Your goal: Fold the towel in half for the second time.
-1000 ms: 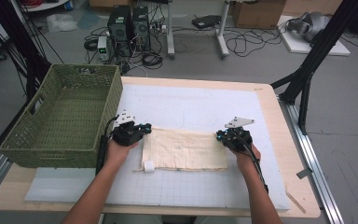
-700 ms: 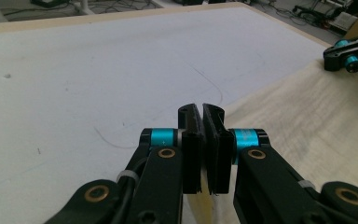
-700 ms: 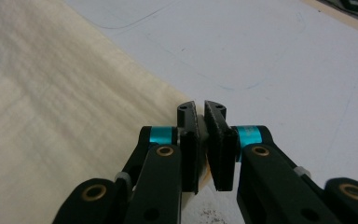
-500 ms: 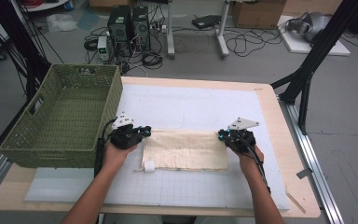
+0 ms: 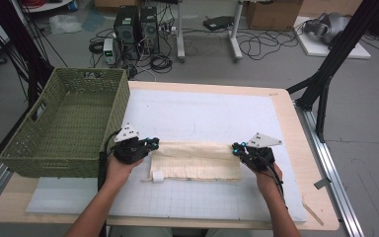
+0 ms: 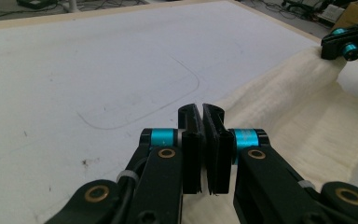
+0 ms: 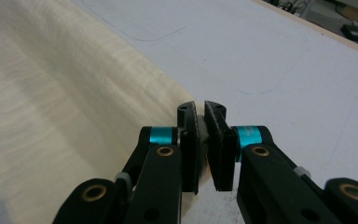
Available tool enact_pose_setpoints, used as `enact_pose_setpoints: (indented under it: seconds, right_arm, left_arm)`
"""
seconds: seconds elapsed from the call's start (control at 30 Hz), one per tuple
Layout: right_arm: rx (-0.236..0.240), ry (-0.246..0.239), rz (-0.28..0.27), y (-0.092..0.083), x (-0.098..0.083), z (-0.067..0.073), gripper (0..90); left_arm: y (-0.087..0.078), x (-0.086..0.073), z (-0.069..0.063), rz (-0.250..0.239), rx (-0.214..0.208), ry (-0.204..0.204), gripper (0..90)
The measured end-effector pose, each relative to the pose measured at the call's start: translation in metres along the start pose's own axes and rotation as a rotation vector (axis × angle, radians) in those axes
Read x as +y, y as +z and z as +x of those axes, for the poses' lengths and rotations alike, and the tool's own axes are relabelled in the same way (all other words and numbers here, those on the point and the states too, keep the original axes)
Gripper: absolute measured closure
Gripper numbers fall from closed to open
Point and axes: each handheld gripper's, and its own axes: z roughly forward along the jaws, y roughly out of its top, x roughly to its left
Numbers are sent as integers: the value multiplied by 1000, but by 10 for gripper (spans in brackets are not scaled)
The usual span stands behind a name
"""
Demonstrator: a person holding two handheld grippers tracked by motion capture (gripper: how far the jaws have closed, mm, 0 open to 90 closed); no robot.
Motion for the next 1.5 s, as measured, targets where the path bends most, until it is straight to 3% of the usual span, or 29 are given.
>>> enact_pose_setpoints:
  seconds: [0.27,0.4,0.6,0.87,0.97,1.03,1.07,1.13,1.2,1.37,1.5]
  right_arm:
    - [35,-11,-30,-17,-18,18,846]
    - [39,-36,-7,-20,-21,25,846]
    - [56,-36,-13,-28,-25,30,846]
    - [78,-55,29,-32,-35,38,845]
    - [83,-45,30,-33,-35,39,845]
    - [90,-46,31,-33,-37,40,845]
    - [89,-42,33,-33,-37,40,845]
    - [93,-43,38,-33,-38,39,844]
    - [92,-34,37,-34,-38,39,844]
    - [108,-23,51,-33,-39,39,843]
    - [120,-20,60,-34,-40,39,807]
  left_arm:
    - [-10,-17,-8,9,-25,0,858]
    - [-14,-24,-13,15,-36,8,857]
    - [-23,-28,-21,14,-45,25,857]
    - [-22,-37,-26,79,-60,57,852]
    - [-24,-37,-27,93,-53,49,833]
    - [-26,-37,-25,87,-44,31,779]
    - [-28,-36,-24,77,-33,11,709]
    - [-32,-33,-22,44,-23,-50,555]
    - [-37,-29,-19,2,-21,-78,502]
    - [-42,-13,-20,-105,-28,-91,487]
    - [-30,-16,-24,-58,-60,-73,570]
